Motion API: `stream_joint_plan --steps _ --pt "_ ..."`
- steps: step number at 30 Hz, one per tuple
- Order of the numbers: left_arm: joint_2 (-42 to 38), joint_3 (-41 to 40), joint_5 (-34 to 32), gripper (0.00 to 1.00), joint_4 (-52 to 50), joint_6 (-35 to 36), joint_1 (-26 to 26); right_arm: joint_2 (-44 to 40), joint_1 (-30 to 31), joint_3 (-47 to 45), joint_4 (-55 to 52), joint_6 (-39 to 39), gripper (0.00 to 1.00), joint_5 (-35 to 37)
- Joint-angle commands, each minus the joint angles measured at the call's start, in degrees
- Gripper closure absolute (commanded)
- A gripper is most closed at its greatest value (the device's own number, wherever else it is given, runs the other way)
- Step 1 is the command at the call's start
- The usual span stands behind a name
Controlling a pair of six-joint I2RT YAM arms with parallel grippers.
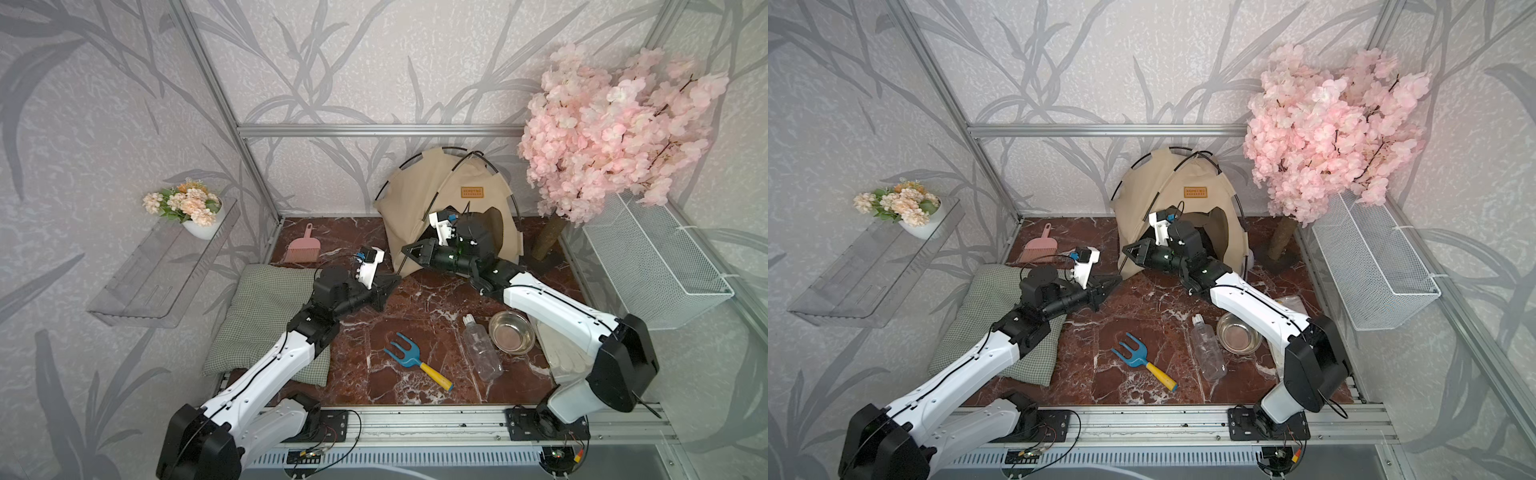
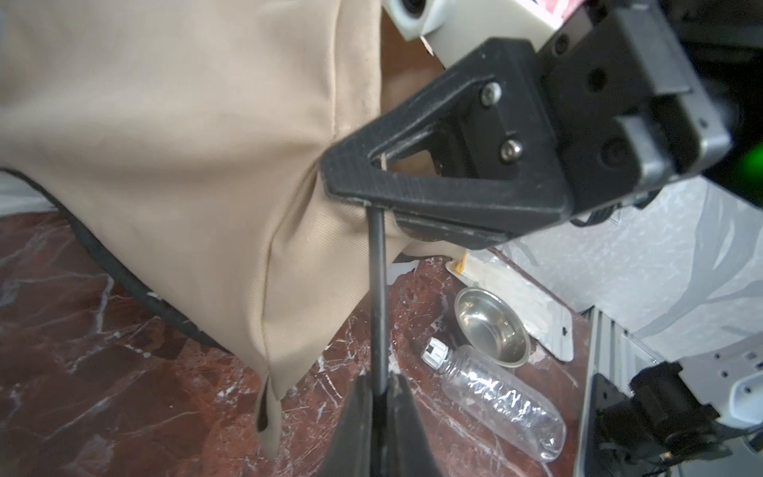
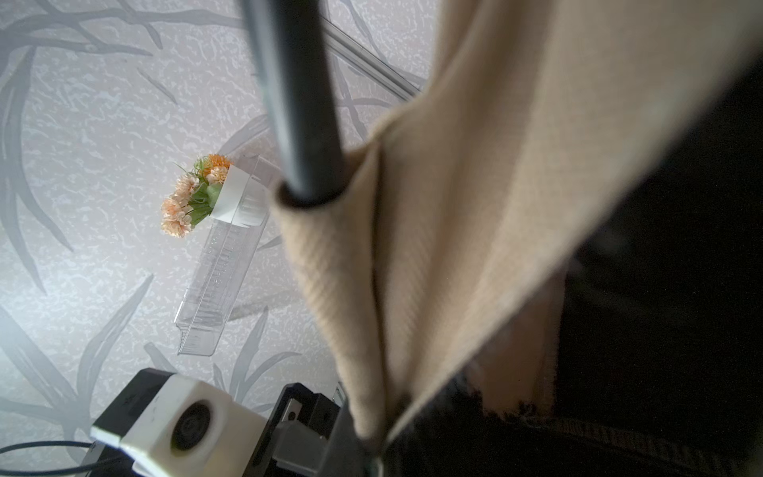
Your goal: Install the tent frame in the tent.
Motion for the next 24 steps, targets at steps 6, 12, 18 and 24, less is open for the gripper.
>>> stream_joint_plan --steps 6,12,18,24 --pt "1.47 -2.52 -1.55 1.00 5.08 0.59 0.47 1.33 -0.60 -0.65 -0.15 0.33 0.85 0.66" --pt "2.13 -3.00 -2.57 1.00 6.68 0.55 1.34 0.94 -2.20 -0.03 -4.00 -1.76 0.70 2.66" --pt "3.57 -2.92 -2.22 1.00 8.22 -0.41 1.97 -0.44 -3.45 0.81 -9.44 -4.72 0.55 5.04" --pt "4.33 -2.62 -2.03 1.00 9.22 -0.45 2.31 -3.76 -4.82 1.52 -19.82 -9.68 0.41 11.21"
